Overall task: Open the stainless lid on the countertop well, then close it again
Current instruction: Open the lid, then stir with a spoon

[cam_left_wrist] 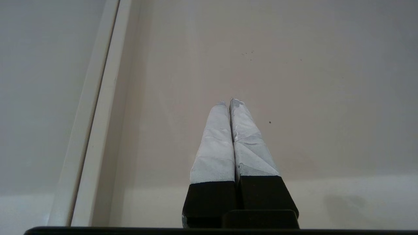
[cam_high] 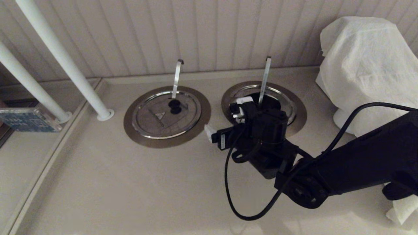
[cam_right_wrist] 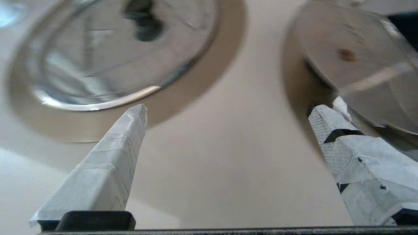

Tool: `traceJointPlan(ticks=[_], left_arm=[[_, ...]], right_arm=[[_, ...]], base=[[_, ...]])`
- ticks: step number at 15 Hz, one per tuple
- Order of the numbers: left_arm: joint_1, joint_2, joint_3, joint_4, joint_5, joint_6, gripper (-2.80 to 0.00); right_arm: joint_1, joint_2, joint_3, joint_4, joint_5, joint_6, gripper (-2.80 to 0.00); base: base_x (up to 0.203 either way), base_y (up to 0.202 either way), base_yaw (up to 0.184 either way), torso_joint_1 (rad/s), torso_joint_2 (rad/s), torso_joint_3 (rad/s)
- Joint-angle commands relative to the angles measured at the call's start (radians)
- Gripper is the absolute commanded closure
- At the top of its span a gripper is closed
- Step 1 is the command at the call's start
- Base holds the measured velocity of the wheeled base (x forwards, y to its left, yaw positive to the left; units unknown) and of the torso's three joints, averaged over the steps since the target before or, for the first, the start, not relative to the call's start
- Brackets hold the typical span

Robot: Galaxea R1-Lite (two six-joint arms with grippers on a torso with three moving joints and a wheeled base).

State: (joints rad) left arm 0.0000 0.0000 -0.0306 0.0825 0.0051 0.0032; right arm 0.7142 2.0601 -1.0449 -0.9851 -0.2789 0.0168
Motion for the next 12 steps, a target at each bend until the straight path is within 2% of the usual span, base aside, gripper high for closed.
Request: traceJointPlan(ticks=[1,4,8,9,10,12], left_arm=[[0.0,0.0,0.0,0.0,0.001,0.0,0.0],[0.0,0.0,0.0,0.0,0.001,0.0,0.0],[0.0,0.0,0.0,0.0,0.001,0.0,0.0],[0.0,0.0,0.0,0.0,0.001,0.0,0.0],[0.0,-0.002,0.0,0.0,0.001,0.0,0.0],[0.0,0.0,0.0,0.0,0.001,0.0,0.0]], right_arm=[[0.017,-0.035,0.004,-0.002,-0.001,0.002,-2.8],[0.044,-0.162,0.008,0.052,0.0,0.005,-2.8],[0.045,-0.353,-0.022,0.231,0.003,0.043,-2.8],[0.023,-0.357,-0.035,0.248,0.003,0.044,-2.8],[-0.039,-0.342,-0.056,0.25,0.002,0.036,-2.8],[-0.215,-0.253,-0.14,0.261,0.002,0.026,-2.8]], base=[[0.0,0.0,0.0,0.0,0.0,0.0],[0.0,0.0,0.0,0.0,0.0,0.0],[0.0,0.0,0.0,0.0,0.0,0.0],[0.0,0.0,0.0,0.0,0.0,0.0],[0.0,0.0,0.0,0.0,0.0,0.0],[0.0,0.0,0.0,0.0,0.0,0.0]])
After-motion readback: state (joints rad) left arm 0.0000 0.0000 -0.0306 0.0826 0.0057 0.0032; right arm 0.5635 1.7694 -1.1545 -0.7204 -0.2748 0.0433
